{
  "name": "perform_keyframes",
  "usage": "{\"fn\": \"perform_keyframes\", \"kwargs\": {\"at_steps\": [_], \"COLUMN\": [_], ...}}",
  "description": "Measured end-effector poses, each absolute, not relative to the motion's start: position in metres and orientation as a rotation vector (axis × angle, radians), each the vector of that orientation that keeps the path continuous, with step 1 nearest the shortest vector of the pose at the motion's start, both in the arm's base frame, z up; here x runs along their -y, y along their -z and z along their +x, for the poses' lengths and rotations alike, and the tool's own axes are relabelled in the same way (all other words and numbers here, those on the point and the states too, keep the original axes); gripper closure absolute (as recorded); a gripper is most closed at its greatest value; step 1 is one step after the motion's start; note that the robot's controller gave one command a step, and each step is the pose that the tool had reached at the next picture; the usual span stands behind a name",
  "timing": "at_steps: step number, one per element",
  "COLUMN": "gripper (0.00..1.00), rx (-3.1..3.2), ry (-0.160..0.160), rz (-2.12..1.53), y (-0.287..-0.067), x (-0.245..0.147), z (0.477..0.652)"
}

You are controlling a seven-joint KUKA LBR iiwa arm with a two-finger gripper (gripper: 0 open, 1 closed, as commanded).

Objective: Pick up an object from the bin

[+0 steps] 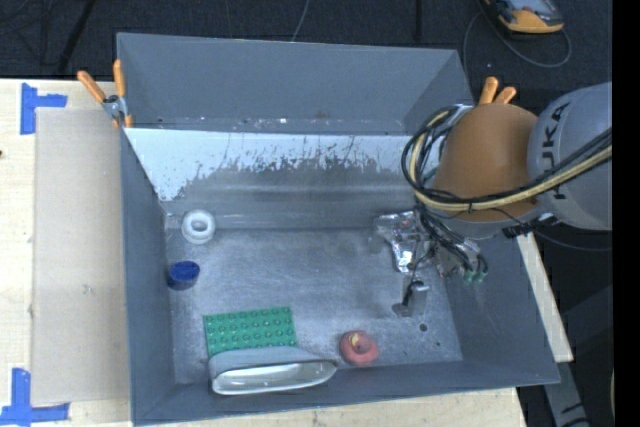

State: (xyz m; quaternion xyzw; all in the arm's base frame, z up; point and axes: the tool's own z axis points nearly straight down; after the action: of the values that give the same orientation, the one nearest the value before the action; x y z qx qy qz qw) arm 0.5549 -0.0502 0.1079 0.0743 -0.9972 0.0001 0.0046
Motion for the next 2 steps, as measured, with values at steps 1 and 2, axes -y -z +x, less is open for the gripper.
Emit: {"fn": "perform_keyframes", "kwargs": {"at_steps": [1, 2], "gripper": [0.00, 0.00], "rx": [3.113, 3.096], "ry": [0.002, 0.006], "rz": [0.373, 0.510], "y": [-0.091, -0.073], "x": [0.043, -0.034], "z": [0.516, 0.494]}}
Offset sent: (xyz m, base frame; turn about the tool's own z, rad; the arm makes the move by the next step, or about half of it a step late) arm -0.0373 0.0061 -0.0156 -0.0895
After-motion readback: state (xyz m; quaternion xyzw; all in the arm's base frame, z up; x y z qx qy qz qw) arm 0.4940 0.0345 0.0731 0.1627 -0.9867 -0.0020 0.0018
